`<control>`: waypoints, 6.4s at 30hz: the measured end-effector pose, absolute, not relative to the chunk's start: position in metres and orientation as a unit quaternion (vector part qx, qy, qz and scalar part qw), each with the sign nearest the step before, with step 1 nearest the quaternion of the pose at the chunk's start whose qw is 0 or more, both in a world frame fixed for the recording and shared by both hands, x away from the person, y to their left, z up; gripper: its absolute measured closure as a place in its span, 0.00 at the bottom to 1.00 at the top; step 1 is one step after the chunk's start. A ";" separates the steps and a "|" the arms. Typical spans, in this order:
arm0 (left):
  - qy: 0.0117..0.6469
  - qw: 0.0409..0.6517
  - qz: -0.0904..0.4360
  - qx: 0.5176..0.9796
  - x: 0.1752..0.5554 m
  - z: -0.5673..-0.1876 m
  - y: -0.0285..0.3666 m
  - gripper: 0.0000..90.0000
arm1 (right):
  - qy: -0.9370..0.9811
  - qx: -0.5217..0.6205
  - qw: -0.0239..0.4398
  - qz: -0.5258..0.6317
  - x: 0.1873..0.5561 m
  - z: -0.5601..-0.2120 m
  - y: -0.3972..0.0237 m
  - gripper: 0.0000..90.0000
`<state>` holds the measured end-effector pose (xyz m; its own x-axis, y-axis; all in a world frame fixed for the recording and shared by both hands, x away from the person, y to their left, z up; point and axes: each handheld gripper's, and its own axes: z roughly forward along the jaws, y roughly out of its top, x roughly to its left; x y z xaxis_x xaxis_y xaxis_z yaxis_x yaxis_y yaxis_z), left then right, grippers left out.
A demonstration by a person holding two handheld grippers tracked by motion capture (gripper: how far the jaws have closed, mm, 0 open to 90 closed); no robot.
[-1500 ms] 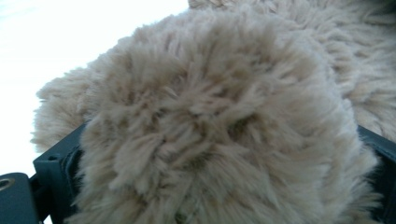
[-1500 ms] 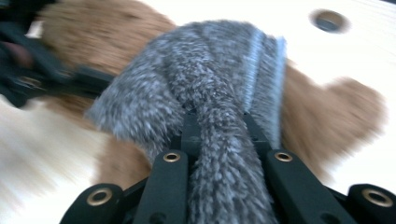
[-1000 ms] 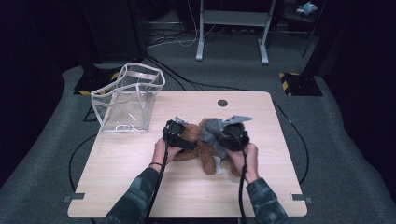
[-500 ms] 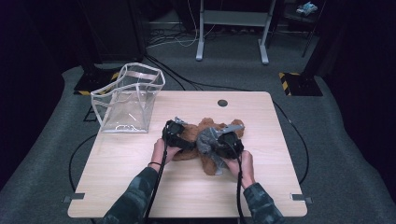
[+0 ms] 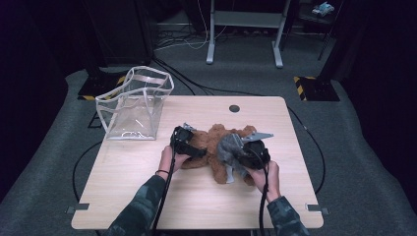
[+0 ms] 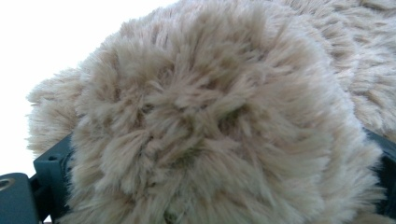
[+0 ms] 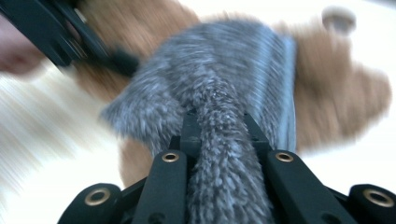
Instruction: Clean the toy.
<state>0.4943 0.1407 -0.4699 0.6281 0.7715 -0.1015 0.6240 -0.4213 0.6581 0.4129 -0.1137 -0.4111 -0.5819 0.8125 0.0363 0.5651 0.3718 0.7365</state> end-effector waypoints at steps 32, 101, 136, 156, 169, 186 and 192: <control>0.415 0.341 0.126 0.834 0.492 -0.464 0.139 0.02 | 0.783 0.486 0.155 0.356 0.417 -0.435 -0.169 0.86; 0.442 0.370 0.112 0.809 0.500 -0.469 0.141 0.06 | 0.797 0.522 0.150 0.264 0.555 -0.457 -0.153 0.86; 0.444 0.369 0.108 0.810 0.502 -0.469 0.140 0.06 | 0.751 0.594 0.177 0.229 0.537 -0.472 -0.199 0.86; 0.442 0.367 0.105 0.812 0.504 -0.469 0.140 0.06 | 0.756 0.590 0.177 0.219 0.534 -0.479 -0.189 0.85; 0.442 0.365 0.104 0.813 0.504 -0.468 0.139 0.06 | 0.766 0.554 0.131 0.297 0.524 -0.462 -0.166 0.85; 0.442 0.366 0.098 0.813 0.506 -0.467 0.140 0.06 | 0.702 0.618 0.121 0.334 0.514 -0.459 -0.211 0.85; 0.444 0.363 0.100 0.813 0.506 -0.467 0.138 0.06 | 0.703 0.576 0.040 0.416 0.493 -0.426 -0.208 0.86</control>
